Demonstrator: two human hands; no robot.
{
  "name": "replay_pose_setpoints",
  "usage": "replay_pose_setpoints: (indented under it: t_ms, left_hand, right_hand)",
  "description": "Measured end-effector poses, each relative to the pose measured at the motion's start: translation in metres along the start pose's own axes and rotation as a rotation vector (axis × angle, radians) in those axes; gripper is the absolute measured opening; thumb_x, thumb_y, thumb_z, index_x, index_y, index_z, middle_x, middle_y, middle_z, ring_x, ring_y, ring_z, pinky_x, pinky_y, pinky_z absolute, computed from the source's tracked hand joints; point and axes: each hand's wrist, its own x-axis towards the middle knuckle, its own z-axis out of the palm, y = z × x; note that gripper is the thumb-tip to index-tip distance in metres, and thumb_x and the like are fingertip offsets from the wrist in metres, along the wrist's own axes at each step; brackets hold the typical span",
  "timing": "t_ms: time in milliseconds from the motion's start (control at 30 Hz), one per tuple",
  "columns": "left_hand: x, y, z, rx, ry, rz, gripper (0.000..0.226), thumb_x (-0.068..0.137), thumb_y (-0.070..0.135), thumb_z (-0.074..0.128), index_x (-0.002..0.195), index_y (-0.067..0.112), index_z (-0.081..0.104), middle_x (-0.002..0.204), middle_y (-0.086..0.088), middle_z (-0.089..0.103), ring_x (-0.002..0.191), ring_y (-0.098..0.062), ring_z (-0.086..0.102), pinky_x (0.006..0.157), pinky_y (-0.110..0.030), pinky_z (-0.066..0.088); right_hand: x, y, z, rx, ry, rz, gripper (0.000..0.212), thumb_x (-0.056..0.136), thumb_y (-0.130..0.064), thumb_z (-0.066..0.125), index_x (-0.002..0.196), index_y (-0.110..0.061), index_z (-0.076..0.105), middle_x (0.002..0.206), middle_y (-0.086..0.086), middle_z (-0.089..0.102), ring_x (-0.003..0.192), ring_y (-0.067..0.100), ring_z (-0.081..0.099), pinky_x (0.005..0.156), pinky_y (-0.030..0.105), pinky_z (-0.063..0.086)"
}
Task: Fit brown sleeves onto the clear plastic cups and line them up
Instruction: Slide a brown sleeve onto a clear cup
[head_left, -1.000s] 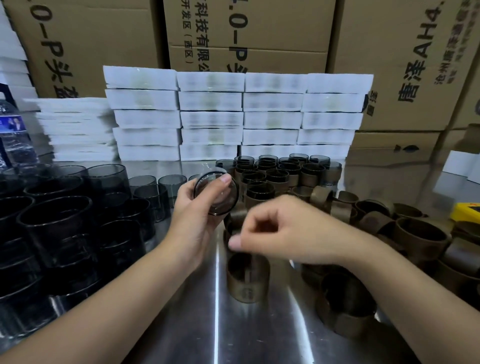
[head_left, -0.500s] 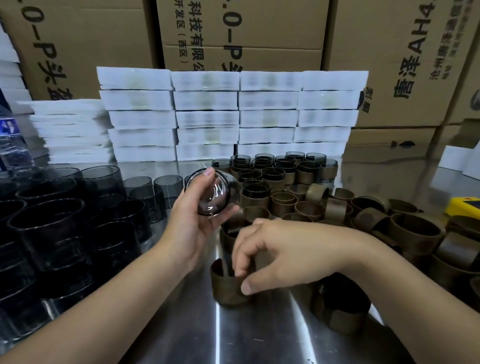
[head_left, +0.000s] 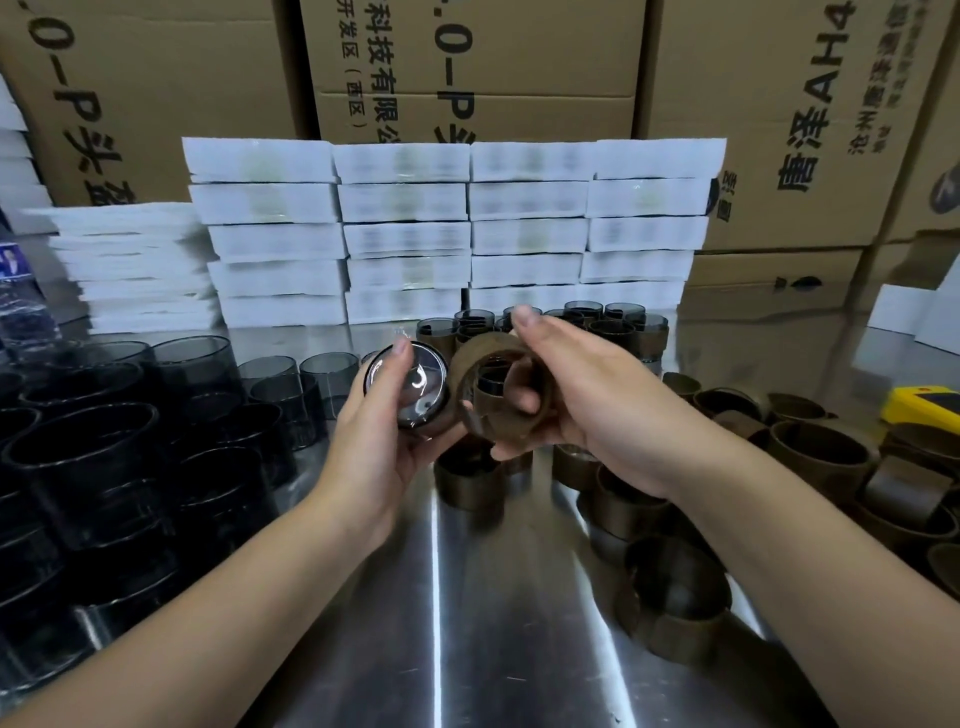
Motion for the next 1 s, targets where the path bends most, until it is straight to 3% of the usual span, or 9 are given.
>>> replay_pose_setpoints:
  t_ms: [167, 300, 400, 533, 667, 733, 833, 900, 1000]
  left_hand:
    - [0.001, 0.0, 0.001, -0.01, 0.019, -0.03, 0.049, 0.081, 0.05, 0.058, 0.114, 0.012, 0.059, 0.103, -0.016, 0.069, 0.075, -0.022, 0.071, 0.063, -0.029, 0.059]
    - [-0.002, 0.0, 0.003, 0.066, -0.041, -0.008, 0.076, 0.073, 0.062, 0.063, 0.128, 0.01, 0.057, 0.126, -0.02, 0.062, 0.093, -0.022, 0.07, 0.087, -0.036, 0.057]
    - [-0.006, 0.001, 0.005, 0.122, -0.105, -0.002, 0.088, 0.065, 0.065, 0.061, 0.133, 0.01, 0.052, 0.13, -0.022, 0.058, 0.113, -0.027, 0.063, 0.101, -0.046, 0.048]
    - [-0.009, -0.002, 0.004, 0.157, -0.194, 0.019, 0.097, 0.061, 0.066, 0.058, 0.137, 0.007, 0.044, 0.135, -0.025, 0.051, 0.121, -0.03, 0.057, 0.098, -0.046, 0.049]
    - [-0.009, -0.002, 0.004, 0.108, -0.262, 0.055, 0.11, 0.055, 0.065, 0.072, 0.14, 0.004, 0.039, 0.111, -0.016, 0.046, 0.084, -0.017, 0.061, 0.079, -0.034, 0.053]
    - [-0.01, -0.002, 0.004, 0.129, -0.308, 0.07, 0.121, 0.047, 0.073, 0.076, 0.14, 0.004, 0.04, 0.109, -0.012, 0.051, 0.074, -0.014, 0.061, 0.083, -0.036, 0.053]
    - [-0.011, -0.005, 0.005, 0.143, -0.336, 0.002, 0.107, 0.057, 0.072, 0.067, 0.138, 0.008, 0.043, 0.107, -0.01, 0.059, 0.1, -0.026, 0.065, 0.102, -0.045, 0.047]
    - [-0.011, -0.008, 0.004, 0.16, -0.338, -0.049, 0.101, 0.059, 0.071, 0.056, 0.139, 0.011, 0.042, 0.114, -0.008, 0.06, 0.122, -0.028, 0.057, 0.105, -0.044, 0.044]
    - [-0.012, -0.01, 0.004, 0.165, -0.353, -0.09, 0.1, 0.057, 0.072, 0.054, 0.138, 0.014, 0.044, 0.112, -0.001, 0.063, 0.125, -0.022, 0.055, 0.104, -0.04, 0.044]
  right_hand:
    - [0.004, 0.002, -0.004, 0.082, -0.027, -0.008, 0.07, 0.061, -0.06, 0.065, 0.107, -0.007, 0.057, 0.057, -0.005, 0.053, 0.056, 0.008, 0.056, 0.062, 0.031, 0.058]
    - [0.004, 0.004, -0.004, -0.067, 0.042, -0.069, 0.074, 0.054, -0.055, 0.071, 0.107, -0.004, 0.058, 0.06, -0.004, 0.06, 0.057, 0.013, 0.058, 0.052, 0.024, 0.054]
    - [0.003, 0.002, -0.004, -0.01, 0.045, -0.068, 0.063, 0.056, -0.051, 0.071, 0.101, -0.008, 0.061, 0.064, 0.001, 0.064, 0.059, 0.017, 0.06, 0.052, 0.024, 0.053]
    - [0.002, 0.002, -0.005, 0.071, -0.053, -0.063, 0.038, 0.07, -0.038, 0.076, 0.092, -0.013, 0.057, 0.069, 0.007, 0.068, 0.058, 0.017, 0.063, 0.052, 0.025, 0.053]
    - [0.001, 0.003, -0.004, 0.054, -0.069, -0.085, 0.022, 0.08, -0.03, 0.065, 0.09, -0.014, 0.055, 0.077, 0.01, 0.072, 0.062, 0.023, 0.068, 0.051, 0.026, 0.053]
    - [0.0, 0.002, -0.003, 0.038, -0.039, -0.118, 0.025, 0.084, -0.032, 0.067, 0.093, -0.012, 0.055, 0.077, 0.011, 0.073, 0.058, 0.025, 0.068, 0.048, 0.024, 0.052]
    - [0.0, 0.001, -0.001, 0.027, 0.021, -0.161, 0.042, 0.069, -0.042, 0.066, 0.095, -0.01, 0.055, 0.072, 0.008, 0.072, 0.05, 0.023, 0.066, 0.042, 0.023, 0.05]
    - [0.0, 0.001, -0.002, 0.029, 0.061, -0.189, 0.048, 0.065, -0.044, 0.067, 0.097, -0.011, 0.054, 0.065, 0.005, 0.069, 0.045, 0.021, 0.063, 0.039, 0.021, 0.047]
    - [0.002, 0.002, -0.003, 0.027, 0.121, -0.225, 0.046, 0.064, -0.046, 0.068, 0.094, -0.014, 0.052, 0.059, 0.004, 0.065, 0.039, 0.019, 0.059, 0.035, 0.021, 0.043]
